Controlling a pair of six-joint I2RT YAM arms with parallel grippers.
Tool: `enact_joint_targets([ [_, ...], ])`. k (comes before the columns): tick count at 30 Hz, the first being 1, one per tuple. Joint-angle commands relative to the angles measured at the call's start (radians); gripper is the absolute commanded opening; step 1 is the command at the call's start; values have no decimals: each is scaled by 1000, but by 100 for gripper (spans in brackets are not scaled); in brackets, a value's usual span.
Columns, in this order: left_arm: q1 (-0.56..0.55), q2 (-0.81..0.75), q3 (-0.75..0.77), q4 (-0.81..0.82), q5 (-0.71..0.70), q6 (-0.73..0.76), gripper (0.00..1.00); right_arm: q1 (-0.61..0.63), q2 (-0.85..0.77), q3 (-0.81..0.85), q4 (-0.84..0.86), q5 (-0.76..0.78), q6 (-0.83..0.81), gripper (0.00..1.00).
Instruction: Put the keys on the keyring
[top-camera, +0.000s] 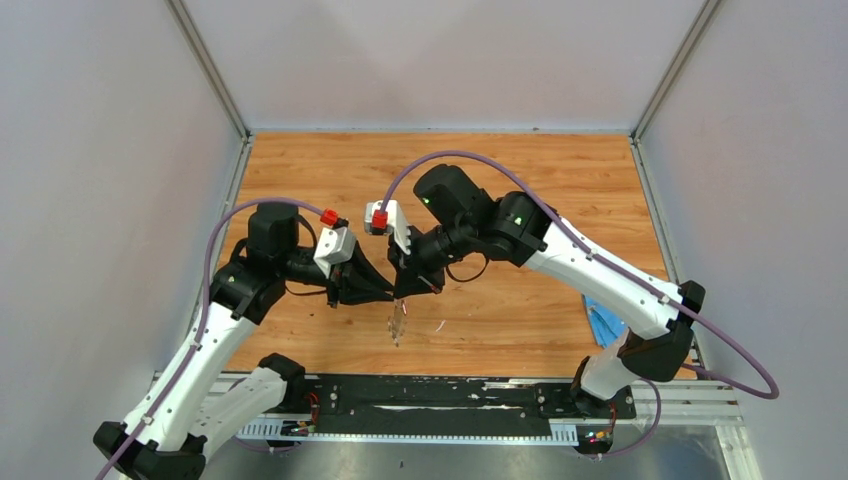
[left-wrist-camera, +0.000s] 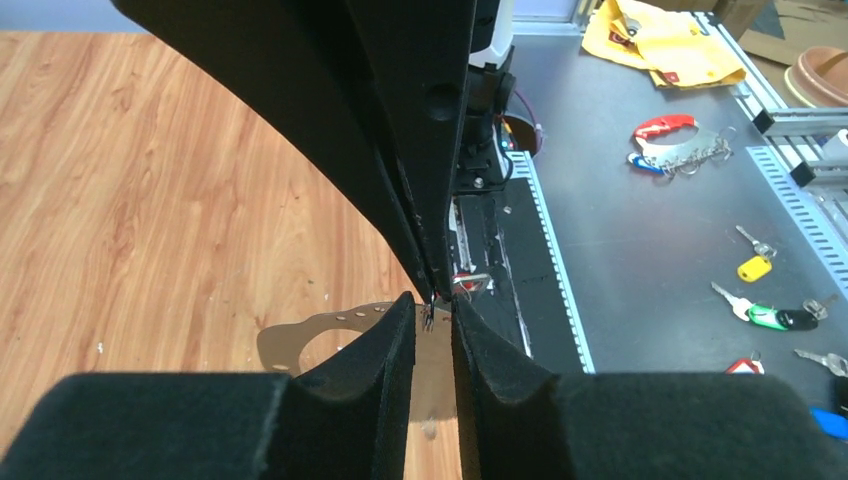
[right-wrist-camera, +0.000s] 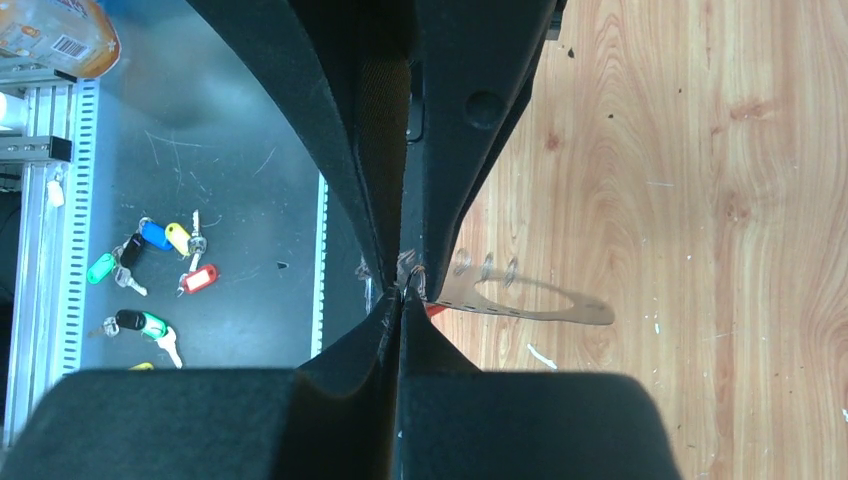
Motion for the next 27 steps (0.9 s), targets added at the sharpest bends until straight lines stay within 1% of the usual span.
enact_joint_targets([
  [1,-11,-14,18,-72,-21,57,22,15,2,46,-44,-24,4,0],
  [10,-36,-7,26,-84,-29,79,21,18,8,46,-50,-37,6,0],
  [12,-43,1,34,-84,-29,78,18,19,11,49,-50,-37,6,0],
  [14,-50,6,36,-83,-31,76,12,20,13,52,-50,-39,5,0],
  [16,-52,6,34,-84,-37,79,5,21,14,50,-50,-37,8,0],
  [18,-53,4,28,-83,-41,80,0,22,15,50,-50,-40,10,0],
  [26,-65,4,17,-86,-109,97,0,23,5,45,-39,-36,14,0],
  [27,-65,1,20,-88,-118,104,0,22,-4,35,-29,-26,21,3],
])
